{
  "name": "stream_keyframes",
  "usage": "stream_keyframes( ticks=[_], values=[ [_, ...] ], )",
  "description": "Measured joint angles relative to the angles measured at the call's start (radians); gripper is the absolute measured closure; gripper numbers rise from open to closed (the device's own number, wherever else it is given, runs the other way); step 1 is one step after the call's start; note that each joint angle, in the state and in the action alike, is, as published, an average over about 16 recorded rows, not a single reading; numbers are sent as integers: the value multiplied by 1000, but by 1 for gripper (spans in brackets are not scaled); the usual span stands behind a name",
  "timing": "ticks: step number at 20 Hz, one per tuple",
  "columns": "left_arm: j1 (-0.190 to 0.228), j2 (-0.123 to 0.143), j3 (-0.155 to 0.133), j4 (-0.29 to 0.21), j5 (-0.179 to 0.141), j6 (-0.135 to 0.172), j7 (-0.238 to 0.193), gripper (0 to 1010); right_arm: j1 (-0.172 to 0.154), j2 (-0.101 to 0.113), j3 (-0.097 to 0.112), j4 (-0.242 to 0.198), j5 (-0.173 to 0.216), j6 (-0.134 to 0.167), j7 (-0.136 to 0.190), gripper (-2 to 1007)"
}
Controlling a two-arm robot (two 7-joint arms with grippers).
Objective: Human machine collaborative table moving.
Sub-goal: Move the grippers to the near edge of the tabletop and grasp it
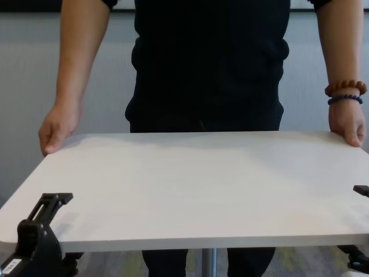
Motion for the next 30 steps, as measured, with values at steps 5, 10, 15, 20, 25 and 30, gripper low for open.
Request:
stream_keyframes(
  ticks=[5, 10, 15, 20, 25, 30],
  values=[
    [0, 0, 0, 0, 0, 0, 0, 7, 0, 0, 0, 0, -1, 1, 1, 5],
    [0, 0, 0, 0, 0, 0, 0, 7, 0, 0, 0, 0, -1, 2, 1, 5],
    [0, 0, 0, 0, 0, 0, 0, 7, 0, 0, -1, 0, -2, 3, 1, 5],
    [0, 0, 0, 0, 0, 0, 0, 7, 0, 0, -1, 0, -2, 3, 2, 5],
    [0, 0, 0, 0, 0, 0, 0, 7, 0, 0, -1, 0, -2, 4, 2, 5],
    [0, 0, 0, 0, 0, 0, 0, 7, 0, 0, -1, 0, -2, 4, 2, 5]
  ],
)
